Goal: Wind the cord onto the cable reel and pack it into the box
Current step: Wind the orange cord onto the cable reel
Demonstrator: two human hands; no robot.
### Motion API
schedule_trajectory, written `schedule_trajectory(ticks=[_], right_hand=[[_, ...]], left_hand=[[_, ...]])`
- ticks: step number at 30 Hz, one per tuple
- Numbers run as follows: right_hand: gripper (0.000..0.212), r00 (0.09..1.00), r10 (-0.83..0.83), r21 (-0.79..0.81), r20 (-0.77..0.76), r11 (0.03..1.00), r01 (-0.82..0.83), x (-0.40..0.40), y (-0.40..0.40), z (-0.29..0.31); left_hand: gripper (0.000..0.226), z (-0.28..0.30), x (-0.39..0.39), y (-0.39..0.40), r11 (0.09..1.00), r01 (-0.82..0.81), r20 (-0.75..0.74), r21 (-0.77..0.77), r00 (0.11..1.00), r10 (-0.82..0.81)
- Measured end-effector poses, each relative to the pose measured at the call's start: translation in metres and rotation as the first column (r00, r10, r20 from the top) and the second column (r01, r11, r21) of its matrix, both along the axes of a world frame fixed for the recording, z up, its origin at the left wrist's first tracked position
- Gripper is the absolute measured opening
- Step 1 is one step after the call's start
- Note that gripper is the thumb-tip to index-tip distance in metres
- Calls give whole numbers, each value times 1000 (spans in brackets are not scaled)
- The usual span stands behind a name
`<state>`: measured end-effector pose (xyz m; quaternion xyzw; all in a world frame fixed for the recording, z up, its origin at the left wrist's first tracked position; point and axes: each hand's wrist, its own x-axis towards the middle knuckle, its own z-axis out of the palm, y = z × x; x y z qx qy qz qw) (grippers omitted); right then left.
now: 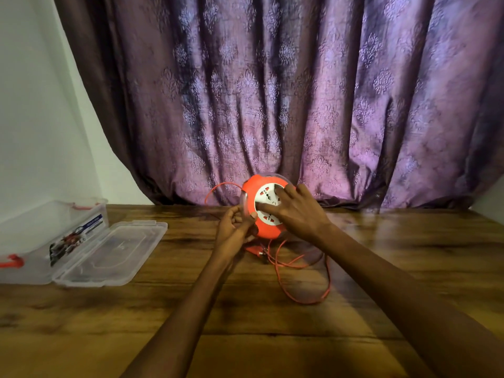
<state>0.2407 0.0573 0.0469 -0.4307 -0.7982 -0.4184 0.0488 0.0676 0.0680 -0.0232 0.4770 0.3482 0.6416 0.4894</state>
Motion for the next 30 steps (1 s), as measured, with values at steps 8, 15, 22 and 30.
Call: schedule_trajectory(ticks=[8,15,22,30], right_hand=[[48,983,112,167,147,976,-137,14,0,-2],[52,1000,-18,111,-10,994,19,22,2,-8],[73,438,-316,-269,-841,948,168,-8,-11,-20],[38,-620,-563,-255,-547,817,-517,-24,1,-26]], left_hand=[[18,5,-5,0,998,-41,-88,56,995,46],[21,-6,13,-2,996,87,-84,-17,993,-88],[30,-22,34,-3,997,-54,-124,64,990,61],[22,-25,31,-7,960,-164,-255,227,941,221]])
